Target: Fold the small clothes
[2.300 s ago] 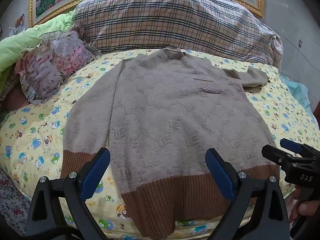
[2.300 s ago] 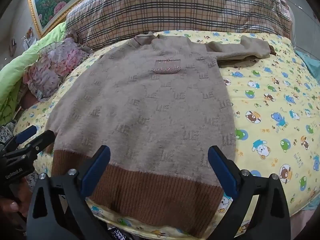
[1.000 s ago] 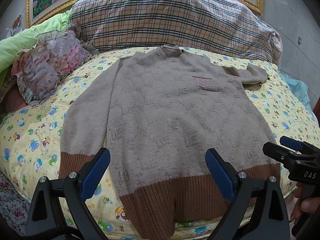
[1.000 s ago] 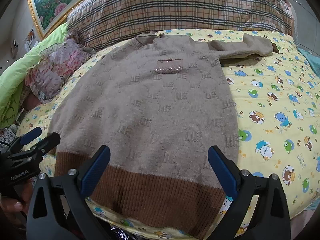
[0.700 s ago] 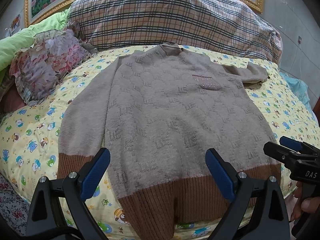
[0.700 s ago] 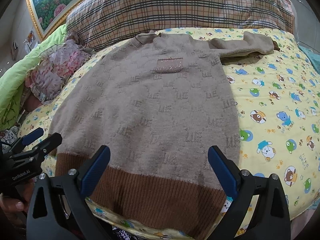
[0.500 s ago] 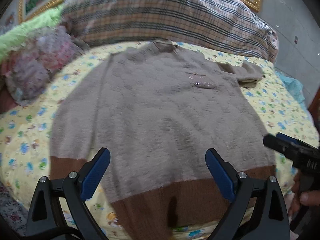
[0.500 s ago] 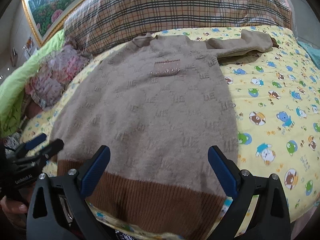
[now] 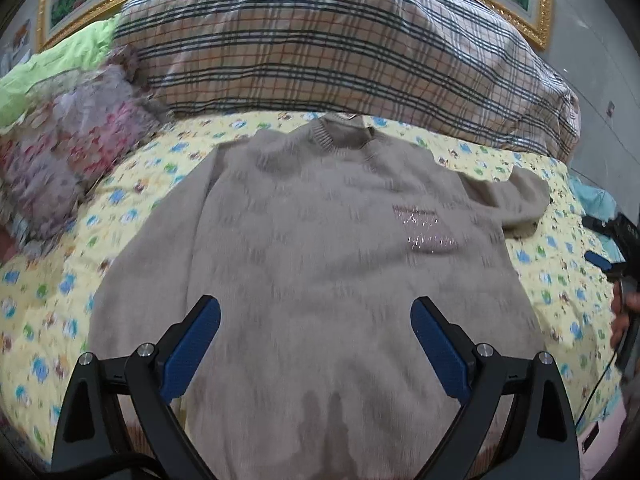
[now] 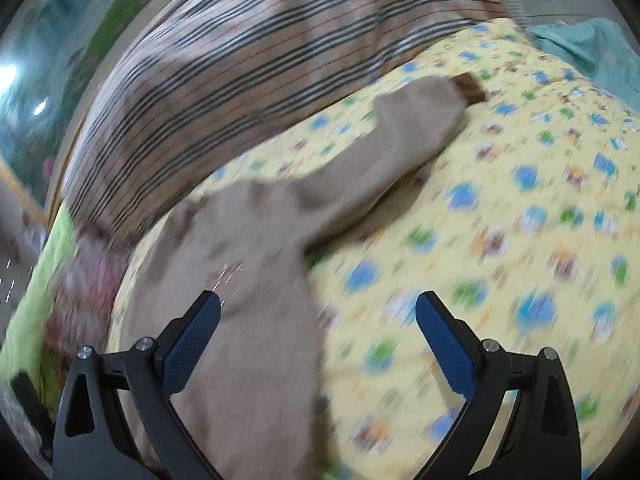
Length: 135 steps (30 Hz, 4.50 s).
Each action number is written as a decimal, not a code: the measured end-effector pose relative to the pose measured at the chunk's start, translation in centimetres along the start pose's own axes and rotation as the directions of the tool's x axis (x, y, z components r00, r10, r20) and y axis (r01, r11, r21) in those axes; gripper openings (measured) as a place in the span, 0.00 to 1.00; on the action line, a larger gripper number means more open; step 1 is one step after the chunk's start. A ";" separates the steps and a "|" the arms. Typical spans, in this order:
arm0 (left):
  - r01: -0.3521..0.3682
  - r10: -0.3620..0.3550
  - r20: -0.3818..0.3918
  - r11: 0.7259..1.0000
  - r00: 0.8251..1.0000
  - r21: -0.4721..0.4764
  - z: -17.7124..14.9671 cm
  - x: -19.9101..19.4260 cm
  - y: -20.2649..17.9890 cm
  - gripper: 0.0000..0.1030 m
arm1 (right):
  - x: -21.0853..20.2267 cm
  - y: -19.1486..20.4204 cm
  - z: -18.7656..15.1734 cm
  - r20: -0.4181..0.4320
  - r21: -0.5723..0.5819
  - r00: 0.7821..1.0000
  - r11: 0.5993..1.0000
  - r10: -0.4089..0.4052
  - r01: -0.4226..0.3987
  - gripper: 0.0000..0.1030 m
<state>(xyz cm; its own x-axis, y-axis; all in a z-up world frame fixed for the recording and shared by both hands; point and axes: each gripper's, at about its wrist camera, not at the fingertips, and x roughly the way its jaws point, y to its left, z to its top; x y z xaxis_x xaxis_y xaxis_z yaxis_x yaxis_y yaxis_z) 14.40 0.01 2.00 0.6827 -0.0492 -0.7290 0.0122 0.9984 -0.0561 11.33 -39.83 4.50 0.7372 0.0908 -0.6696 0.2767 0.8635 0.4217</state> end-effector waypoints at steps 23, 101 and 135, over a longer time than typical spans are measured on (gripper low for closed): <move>-0.034 0.027 -0.121 0.998 0.992 -0.058 5.6 11.7 2.0 0.91 | 10.3 -16.2 18.0 0.045 0.281 0.969 0.934 -0.242 0.220 0.11; 0.120 -0.108 0.054 0.945 0.993 -0.305 10.4 15.9 10.8 0.06 | 12.0 6.0 5.3 -0.084 0.025 0.988 0.992 0.128 -0.127 0.49; 0.233 -0.236 0.001 0.957 0.972 -0.173 8.7 19.3 4.8 0.22 | 17.0 4.1 7.3 -0.214 -0.096 0.977 0.995 -0.014 -0.006 0.08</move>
<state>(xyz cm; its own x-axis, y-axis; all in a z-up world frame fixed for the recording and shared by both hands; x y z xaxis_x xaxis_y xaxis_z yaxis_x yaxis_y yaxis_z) 34.03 4.14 -6.40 0.6611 -0.2838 -0.6945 0.0444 0.9389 -0.3413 29.45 -38.32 -0.68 0.5841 0.1824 -0.7909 0.2113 0.9066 0.3652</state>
